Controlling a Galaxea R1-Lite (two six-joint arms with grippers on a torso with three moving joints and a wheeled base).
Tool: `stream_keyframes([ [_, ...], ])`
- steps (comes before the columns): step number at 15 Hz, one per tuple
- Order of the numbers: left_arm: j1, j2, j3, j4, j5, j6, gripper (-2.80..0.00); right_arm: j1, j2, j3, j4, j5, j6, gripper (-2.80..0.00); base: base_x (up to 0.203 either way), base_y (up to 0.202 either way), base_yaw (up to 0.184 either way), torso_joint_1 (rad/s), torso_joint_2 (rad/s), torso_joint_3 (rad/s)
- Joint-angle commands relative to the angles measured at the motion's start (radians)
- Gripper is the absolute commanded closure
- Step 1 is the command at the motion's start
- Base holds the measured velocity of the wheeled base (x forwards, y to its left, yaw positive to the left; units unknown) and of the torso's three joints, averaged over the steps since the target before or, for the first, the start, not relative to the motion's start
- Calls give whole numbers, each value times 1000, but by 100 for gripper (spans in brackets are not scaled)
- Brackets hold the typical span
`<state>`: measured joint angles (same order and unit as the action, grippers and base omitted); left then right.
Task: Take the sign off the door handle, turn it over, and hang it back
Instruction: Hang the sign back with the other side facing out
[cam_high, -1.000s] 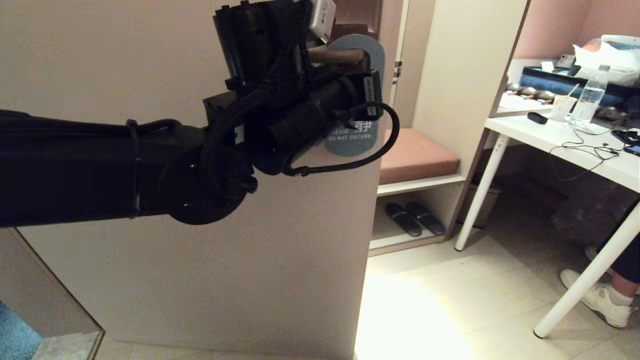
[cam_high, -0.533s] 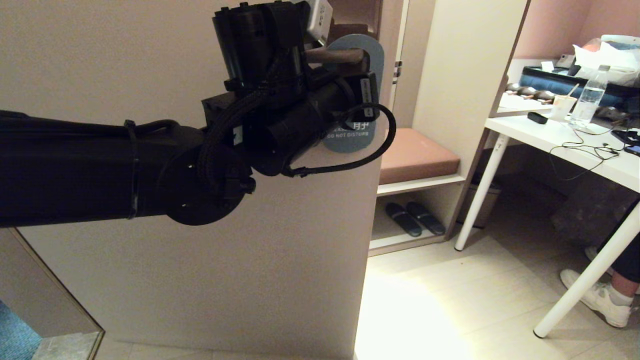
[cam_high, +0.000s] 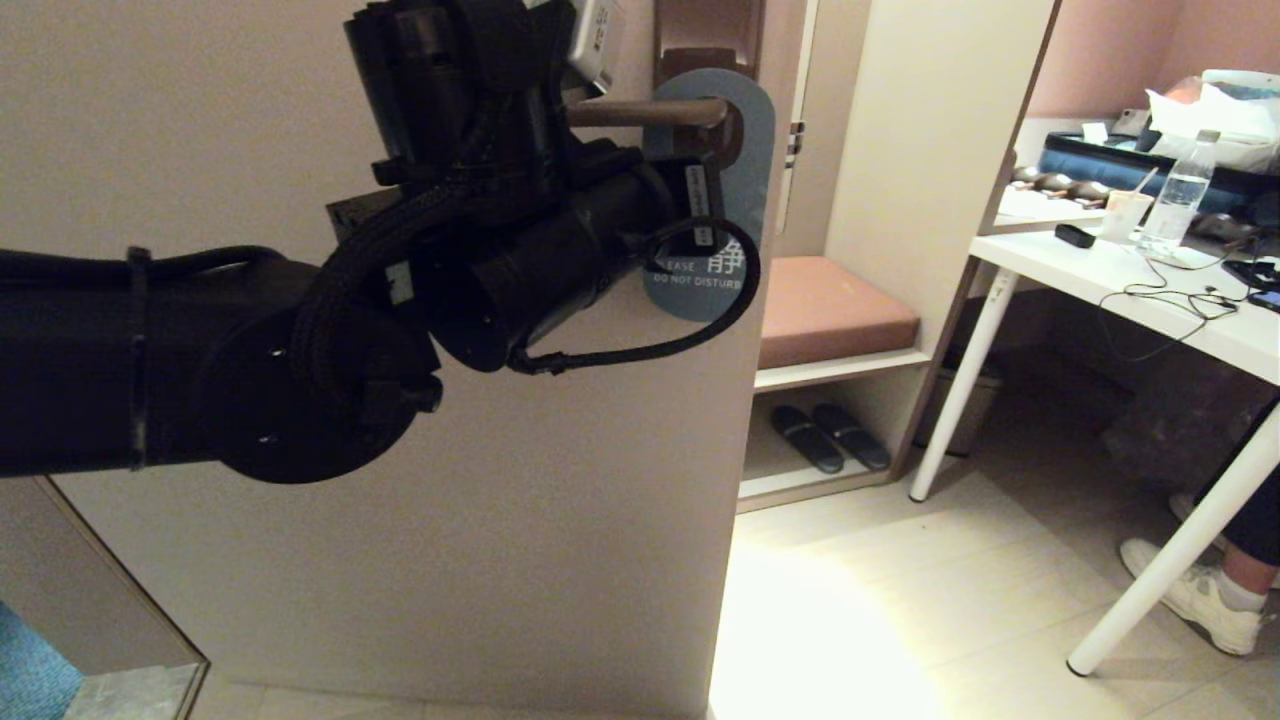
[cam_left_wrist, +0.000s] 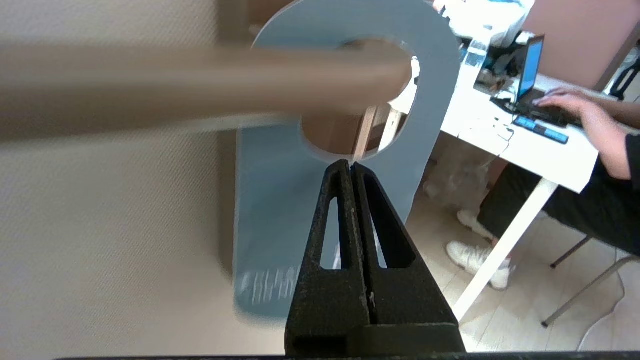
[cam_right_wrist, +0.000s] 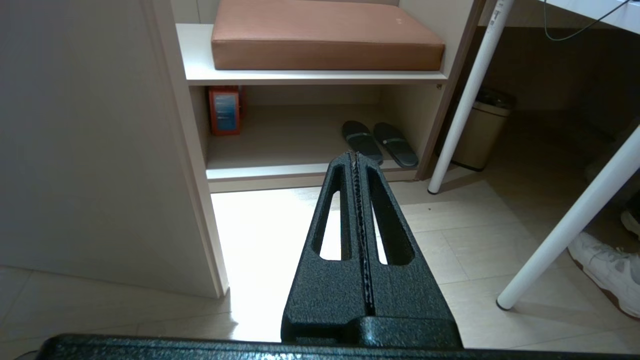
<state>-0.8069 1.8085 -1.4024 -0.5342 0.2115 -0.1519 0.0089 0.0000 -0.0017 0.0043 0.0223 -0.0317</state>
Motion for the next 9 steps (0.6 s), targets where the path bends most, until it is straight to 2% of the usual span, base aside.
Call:
stream_keyframes([
  [1,3,-62,59,-3,5,-1,0,0,2,0,0,1,-1,0,0,0,0,0,0,0],
  [6,36,-189,236,-7,8,-3,0,0,2,0,0,1,-1,0,0,0,0,0,0,0],
  [9,117,-286,338,-6,6,-2,0,0,2,0,0,1,-1,0,0,0,0,0,0,0],
])
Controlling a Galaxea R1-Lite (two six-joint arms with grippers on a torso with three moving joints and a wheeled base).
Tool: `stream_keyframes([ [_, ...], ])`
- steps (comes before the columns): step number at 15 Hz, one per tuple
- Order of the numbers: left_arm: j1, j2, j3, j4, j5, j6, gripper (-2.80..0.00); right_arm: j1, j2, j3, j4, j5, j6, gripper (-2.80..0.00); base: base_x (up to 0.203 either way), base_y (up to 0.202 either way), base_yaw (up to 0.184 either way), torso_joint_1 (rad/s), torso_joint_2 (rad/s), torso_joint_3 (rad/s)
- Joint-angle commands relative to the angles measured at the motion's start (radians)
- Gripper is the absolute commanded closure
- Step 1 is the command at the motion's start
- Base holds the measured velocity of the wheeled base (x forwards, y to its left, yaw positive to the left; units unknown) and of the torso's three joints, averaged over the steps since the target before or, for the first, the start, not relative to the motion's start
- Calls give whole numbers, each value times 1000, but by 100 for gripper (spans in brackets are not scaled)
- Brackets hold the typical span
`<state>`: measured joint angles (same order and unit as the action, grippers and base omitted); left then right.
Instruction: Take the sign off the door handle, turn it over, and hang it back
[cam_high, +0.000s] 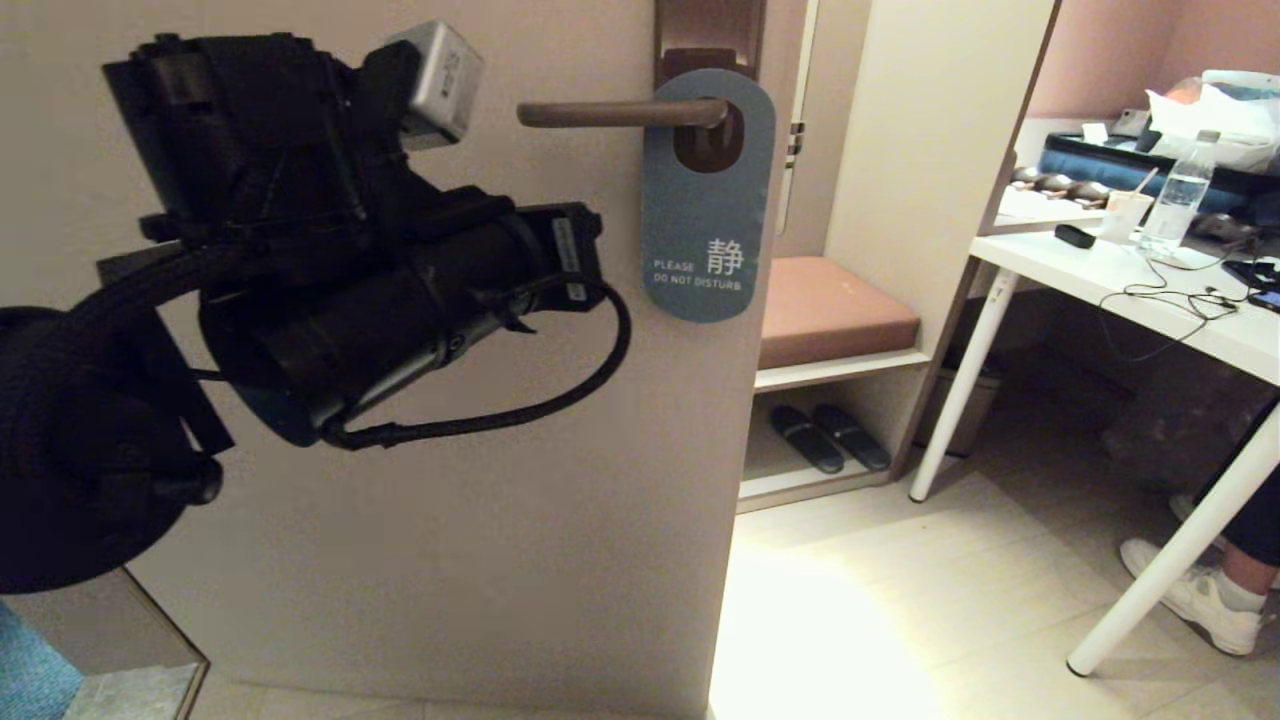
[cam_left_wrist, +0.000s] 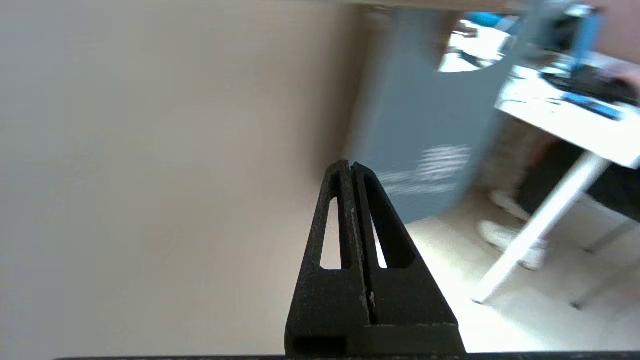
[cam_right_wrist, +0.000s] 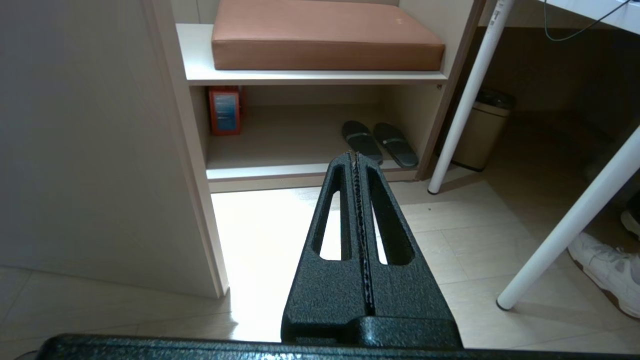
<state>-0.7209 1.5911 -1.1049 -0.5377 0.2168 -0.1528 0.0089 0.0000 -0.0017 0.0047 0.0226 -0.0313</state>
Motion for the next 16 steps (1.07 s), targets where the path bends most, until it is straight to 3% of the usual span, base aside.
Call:
stream_keyframes([
  [1,69,-104,80,-3,0,-1,0,0,2,0,0,0,-1,0,0,0,0,0,0,0],
  [8,330,-351,400,0,-10,-12,0,0,2,0,0,0,-1,0,0,0,0,0,0,0],
  [16,374,-526,755,-2,-12,-38,0,0,2,0,0,0,-1,0,0,0,0,0,0,0],
])
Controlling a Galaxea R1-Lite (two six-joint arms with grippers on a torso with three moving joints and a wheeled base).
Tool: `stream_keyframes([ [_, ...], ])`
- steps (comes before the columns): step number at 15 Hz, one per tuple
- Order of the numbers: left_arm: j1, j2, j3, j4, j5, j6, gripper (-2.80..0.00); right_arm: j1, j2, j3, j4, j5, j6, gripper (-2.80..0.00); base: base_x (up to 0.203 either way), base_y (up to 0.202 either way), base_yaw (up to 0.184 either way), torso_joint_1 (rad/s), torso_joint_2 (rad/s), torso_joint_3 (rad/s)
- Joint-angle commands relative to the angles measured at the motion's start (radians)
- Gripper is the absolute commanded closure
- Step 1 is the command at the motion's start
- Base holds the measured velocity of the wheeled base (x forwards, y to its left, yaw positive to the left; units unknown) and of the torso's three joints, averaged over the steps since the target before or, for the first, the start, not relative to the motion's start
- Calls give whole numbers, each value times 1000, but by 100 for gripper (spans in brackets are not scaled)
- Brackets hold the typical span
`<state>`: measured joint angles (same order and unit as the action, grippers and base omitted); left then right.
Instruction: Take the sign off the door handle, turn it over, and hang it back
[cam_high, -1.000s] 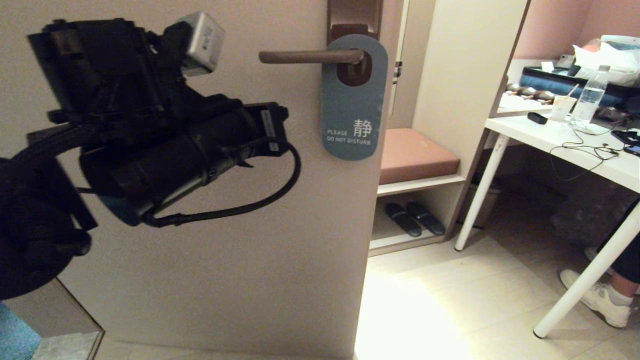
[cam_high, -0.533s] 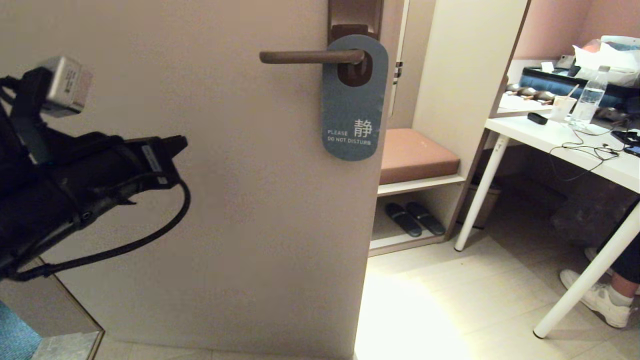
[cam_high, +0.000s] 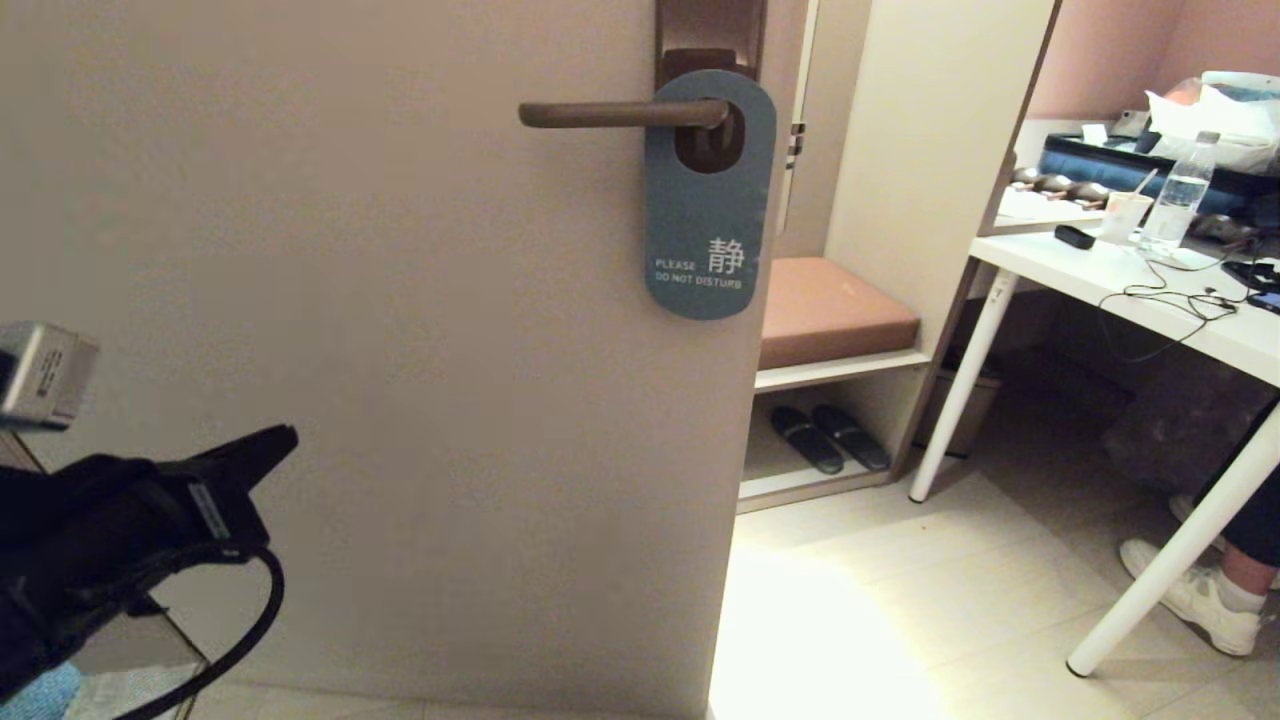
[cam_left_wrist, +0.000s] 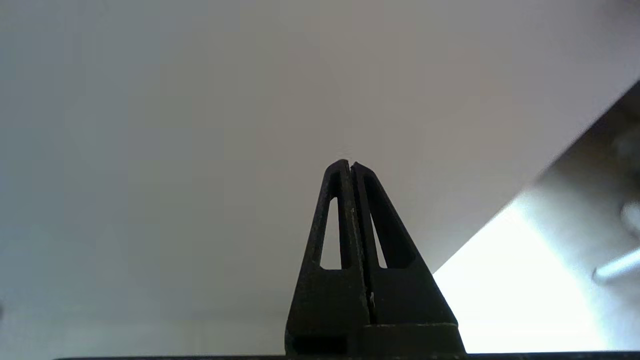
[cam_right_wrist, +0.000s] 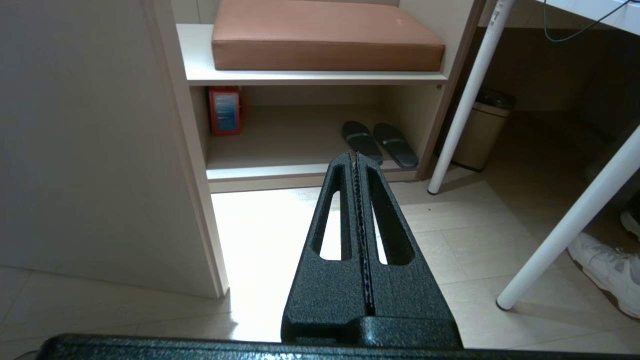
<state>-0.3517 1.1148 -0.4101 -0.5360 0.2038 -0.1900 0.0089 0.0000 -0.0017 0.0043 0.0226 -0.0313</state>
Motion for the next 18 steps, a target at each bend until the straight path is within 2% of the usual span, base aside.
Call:
stream_keyframes([
  [1,12,-87,122,-4,2,-1,0,0,2,0,0,0,-1,0,0,0,0,0,0,0],
  [4,42,-225,285,-3,1,-1,0,0,2,0,0,0,-1,0,0,0,0,0,0,0],
  [6,109,-340,391,5,1,8,0,0,2,0,0,0,-1,0,0,0,0,0,0,0],
  [8,159,-448,405,68,0,27,0,0,2,0,0,0,-1,0,0,0,0,0,0,0],
  [10,244,-555,408,151,-1,77,0,0,2,0,0,0,-1,0,0,0,0,0,0,0],
  [12,310,-667,410,225,-1,99,0,0,2,0,0,0,-1,0,0,0,0,0,0,0],
  [15,334,-843,409,346,-7,117,0,0,2,0,0,0,-1,0,0,0,0,0,0,0],
  [16,329,-882,410,376,-50,125,0,0,2,0,0,0,-1,0,0,0,0,0,0,0],
  [18,324,-901,410,431,-209,142,0,0,2,0,0,0,-1,0,0,0,0,0,0,0],
])
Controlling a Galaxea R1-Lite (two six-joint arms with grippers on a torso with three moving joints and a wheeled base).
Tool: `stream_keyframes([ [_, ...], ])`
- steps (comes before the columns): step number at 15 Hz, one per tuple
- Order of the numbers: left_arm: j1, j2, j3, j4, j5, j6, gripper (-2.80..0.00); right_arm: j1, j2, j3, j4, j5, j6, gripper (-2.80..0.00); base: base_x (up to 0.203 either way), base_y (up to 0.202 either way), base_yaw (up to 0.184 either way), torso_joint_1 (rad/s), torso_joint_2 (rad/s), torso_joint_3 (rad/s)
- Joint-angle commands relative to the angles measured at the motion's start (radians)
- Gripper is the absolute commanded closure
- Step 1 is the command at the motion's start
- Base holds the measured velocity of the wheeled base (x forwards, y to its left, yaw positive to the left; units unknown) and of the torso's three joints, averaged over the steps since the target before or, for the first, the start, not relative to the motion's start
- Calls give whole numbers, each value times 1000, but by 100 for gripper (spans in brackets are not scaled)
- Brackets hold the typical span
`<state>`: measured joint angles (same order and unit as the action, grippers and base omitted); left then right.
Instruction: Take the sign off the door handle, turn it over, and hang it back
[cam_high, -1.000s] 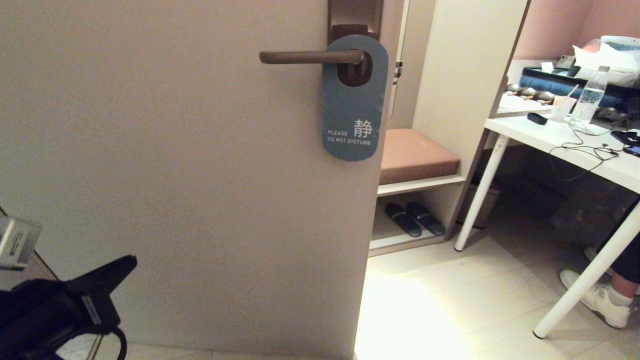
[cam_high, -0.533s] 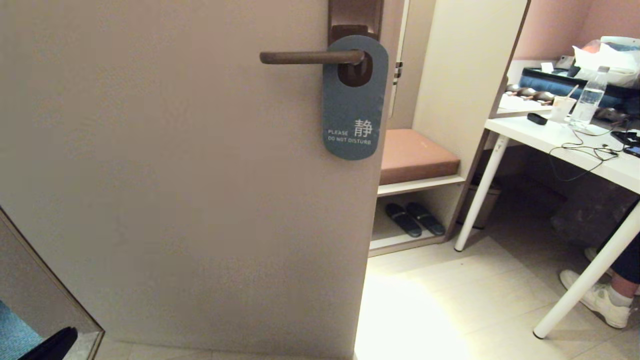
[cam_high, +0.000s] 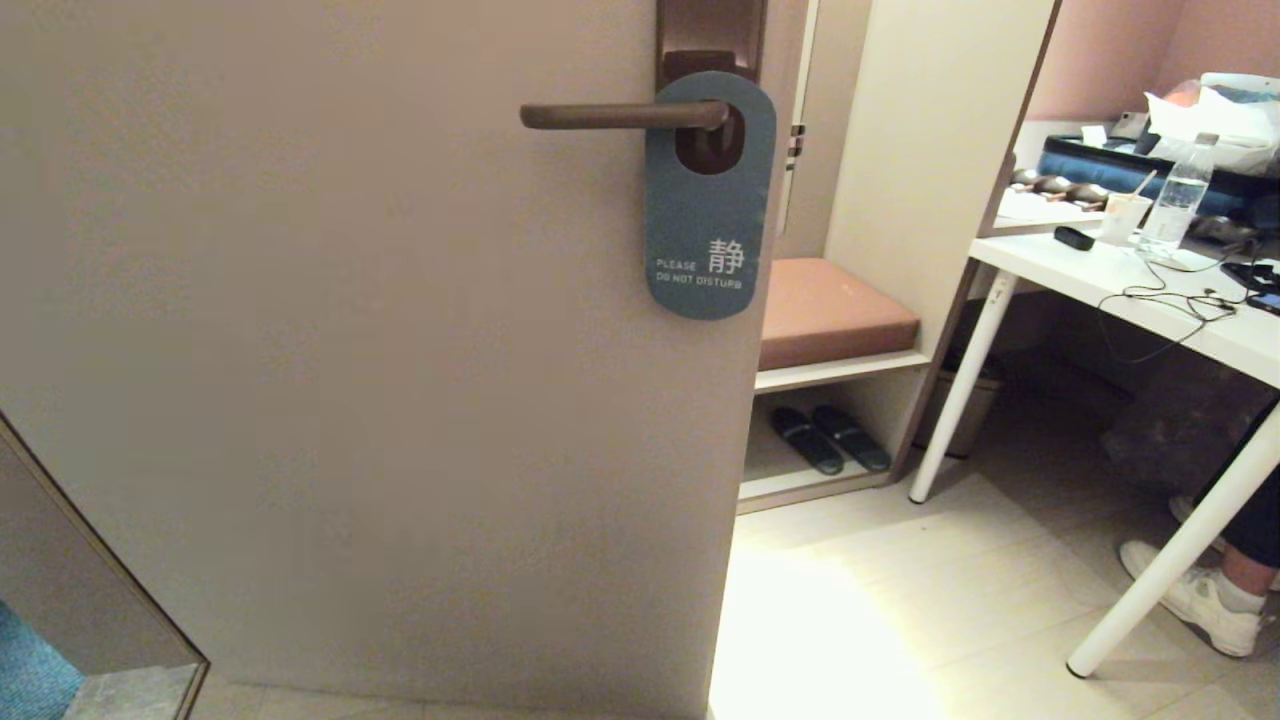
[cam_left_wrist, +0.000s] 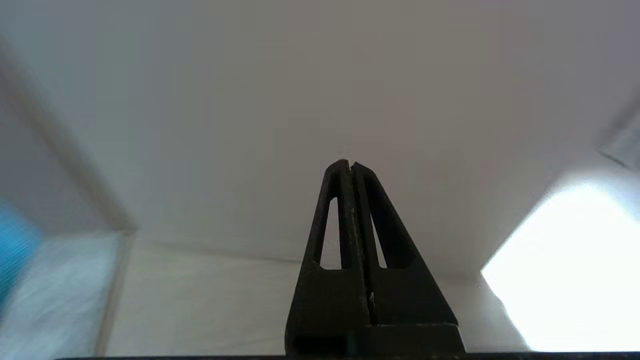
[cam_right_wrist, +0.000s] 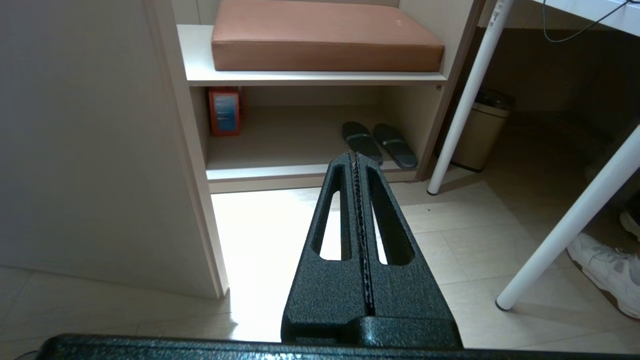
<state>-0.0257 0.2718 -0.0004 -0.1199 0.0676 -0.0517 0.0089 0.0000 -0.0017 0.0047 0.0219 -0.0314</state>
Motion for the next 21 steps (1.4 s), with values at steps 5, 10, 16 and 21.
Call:
stream_keyframes([
  [5,12,-200,0,77,-57,23,0,0,2,0,0,1,-1,0,0,0,0,0,0,0],
  [10,17,-272,-1,106,-48,16,0,0,2,0,0,1,-1,0,0,0,0,0,0,0],
  [16,17,-272,-1,108,-46,13,0,0,2,0,0,1,-1,0,0,0,0,0,0,0],
  [21,17,-272,0,106,-46,13,0,0,2,0,0,1,-1,0,0,0,0,0,0,0],
])
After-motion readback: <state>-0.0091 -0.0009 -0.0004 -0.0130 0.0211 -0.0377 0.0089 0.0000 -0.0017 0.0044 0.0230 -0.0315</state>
